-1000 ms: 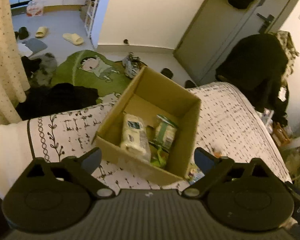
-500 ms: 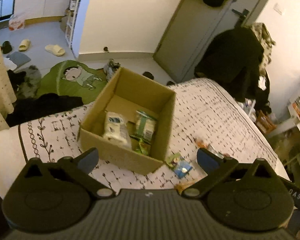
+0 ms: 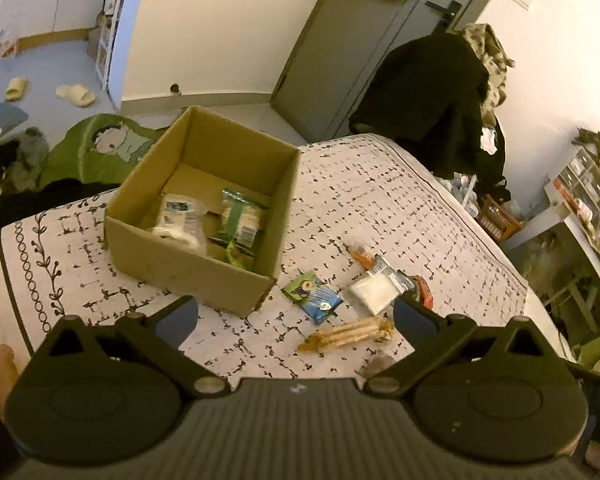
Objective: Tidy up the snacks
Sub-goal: 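Move both grippers back toward the remaining snacks on the bed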
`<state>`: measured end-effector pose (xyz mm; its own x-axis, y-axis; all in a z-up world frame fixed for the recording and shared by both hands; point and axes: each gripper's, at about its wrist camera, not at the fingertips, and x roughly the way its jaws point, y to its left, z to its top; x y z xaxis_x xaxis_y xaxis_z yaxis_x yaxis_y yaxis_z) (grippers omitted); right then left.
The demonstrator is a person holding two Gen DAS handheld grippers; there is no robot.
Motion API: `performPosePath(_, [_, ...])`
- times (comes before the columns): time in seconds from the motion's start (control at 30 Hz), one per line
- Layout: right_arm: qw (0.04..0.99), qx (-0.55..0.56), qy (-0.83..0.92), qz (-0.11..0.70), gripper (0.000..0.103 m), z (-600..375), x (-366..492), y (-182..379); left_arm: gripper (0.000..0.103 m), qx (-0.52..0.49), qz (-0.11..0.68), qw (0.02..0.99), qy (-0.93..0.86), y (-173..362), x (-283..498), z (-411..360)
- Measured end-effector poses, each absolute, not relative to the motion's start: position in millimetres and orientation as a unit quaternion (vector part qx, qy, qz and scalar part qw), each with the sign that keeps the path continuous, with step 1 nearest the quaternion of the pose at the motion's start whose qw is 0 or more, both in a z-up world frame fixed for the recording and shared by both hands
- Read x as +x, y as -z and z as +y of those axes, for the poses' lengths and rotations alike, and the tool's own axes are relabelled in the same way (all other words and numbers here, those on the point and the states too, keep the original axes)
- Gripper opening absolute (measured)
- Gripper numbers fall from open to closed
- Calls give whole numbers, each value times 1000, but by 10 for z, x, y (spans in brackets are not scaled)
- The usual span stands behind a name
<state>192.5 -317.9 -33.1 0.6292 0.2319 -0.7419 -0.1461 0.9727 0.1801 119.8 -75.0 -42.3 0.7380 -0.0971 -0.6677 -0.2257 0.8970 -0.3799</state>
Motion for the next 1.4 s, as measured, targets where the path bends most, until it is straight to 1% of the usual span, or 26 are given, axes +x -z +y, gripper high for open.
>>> performPosePath(0.07, [892, 71, -100, 435, 88, -3230, 1978, 416, 102, -215, 360, 907, -29, 450, 1225, -830])
performPosePath(0.23, [868, 126, -103, 469, 75, -3287, 2029, 593, 99, -203, 353, 913, -6, 529, 1268, -1017])
performPosePath(0.3, [863, 135, -104, 476, 73, -3254, 2026, 649, 98, -189, 344, 920, -4, 541, 1271, -1086])
performPosePath(0.37, [859, 139, -106, 481, 72, -3194, 2032, 690, 94, -175, 343, 923, -1, 575, 1295, -1138])
performPosePath(0.47, [853, 155, -100, 488, 67, -3146, 2048, 753, 84, -170, 347, 922, -5, 622, 1313, -1174])
performPosePath(0.53, [849, 170, -93, 492, 65, -3135, 2061, 805, 74, -168, 349, 922, -4, 649, 1324, -1211])
performPosePath(0.63, [840, 198, -78, 498, 62, -3140, 2081, 885, 64, -177, 362, 915, 5, 722, 1381, -1261])
performPosePath(0.7, [835, 223, -65, 498, 61, -3184, 2092, 934, 63, -181, 366, 913, 11, 778, 1417, -1292])
performPosePath(0.87, [819, 249, -43, 515, 51, -3200, 2154, 1116, 63, -172, 371, 913, 17, 966, 1515, -1354])
performPosePath(1.17, [799, 270, -43, 536, 50, -3158, 2270, 1305, 63, -205, 404, 891, 15, 1332, 1820, -1306])
performPosePath(1.4, [778, 292, -49, 554, 50, -3137, 2375, 1459, 63, -195, 415, 889, 18, 1550, 1950, -1335])
